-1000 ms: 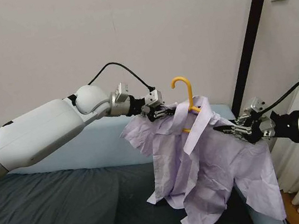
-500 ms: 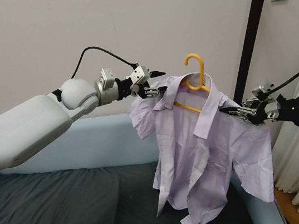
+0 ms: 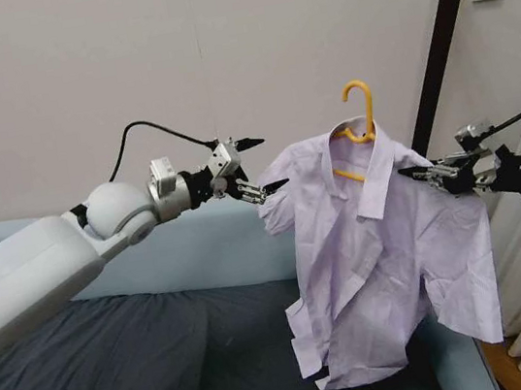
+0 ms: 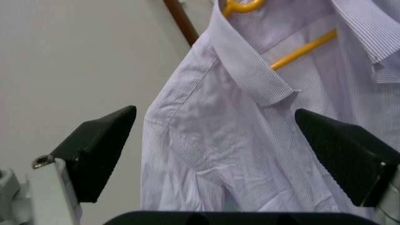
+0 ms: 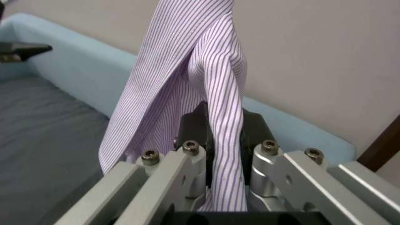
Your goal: Pick up the clothes from the sofa and hang them on the clothes hanger.
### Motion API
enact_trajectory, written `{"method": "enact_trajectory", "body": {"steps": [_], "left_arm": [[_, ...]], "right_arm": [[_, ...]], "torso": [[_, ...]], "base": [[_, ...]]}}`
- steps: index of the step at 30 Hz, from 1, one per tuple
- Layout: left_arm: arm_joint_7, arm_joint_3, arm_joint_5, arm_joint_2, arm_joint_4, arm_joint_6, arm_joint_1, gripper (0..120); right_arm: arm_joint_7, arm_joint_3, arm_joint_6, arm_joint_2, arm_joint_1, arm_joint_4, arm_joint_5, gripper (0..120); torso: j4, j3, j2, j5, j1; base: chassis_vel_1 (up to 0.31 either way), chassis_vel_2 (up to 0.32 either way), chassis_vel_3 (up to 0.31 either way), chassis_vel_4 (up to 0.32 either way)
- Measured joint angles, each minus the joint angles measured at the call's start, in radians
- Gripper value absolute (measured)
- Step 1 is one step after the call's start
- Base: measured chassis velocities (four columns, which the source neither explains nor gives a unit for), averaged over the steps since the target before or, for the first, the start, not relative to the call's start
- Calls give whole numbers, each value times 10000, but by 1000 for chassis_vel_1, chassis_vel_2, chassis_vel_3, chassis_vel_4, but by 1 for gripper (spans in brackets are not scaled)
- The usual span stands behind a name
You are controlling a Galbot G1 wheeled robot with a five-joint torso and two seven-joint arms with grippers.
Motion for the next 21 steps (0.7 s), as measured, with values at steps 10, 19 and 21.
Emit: {"method": "enact_trajectory", "body": {"steps": [10, 19, 21], "left_arm": [[-3577, -909, -372, -635, -1349, -99, 2381, 100], [-5813, -1420, -153, -2189, -1620, -385, 3592, 100], [-5876, -1368, -140, -2512, -1537, -532, 3626, 100]], "right_arm": [[1311, -191, 373, 676, 450, 585, 364, 7], [1734, -152, 369, 627, 476, 792, 677, 7], [1748, -151, 344, 606, 465, 858, 714, 7]], "torso": [[-2, 1, 0, 3, 0], [-3, 1, 0, 4, 0], [-2, 1, -1, 5, 0]], "base": [[0, 0, 0, 0], [0, 0, 0, 0], [0, 0, 0, 0]]}}
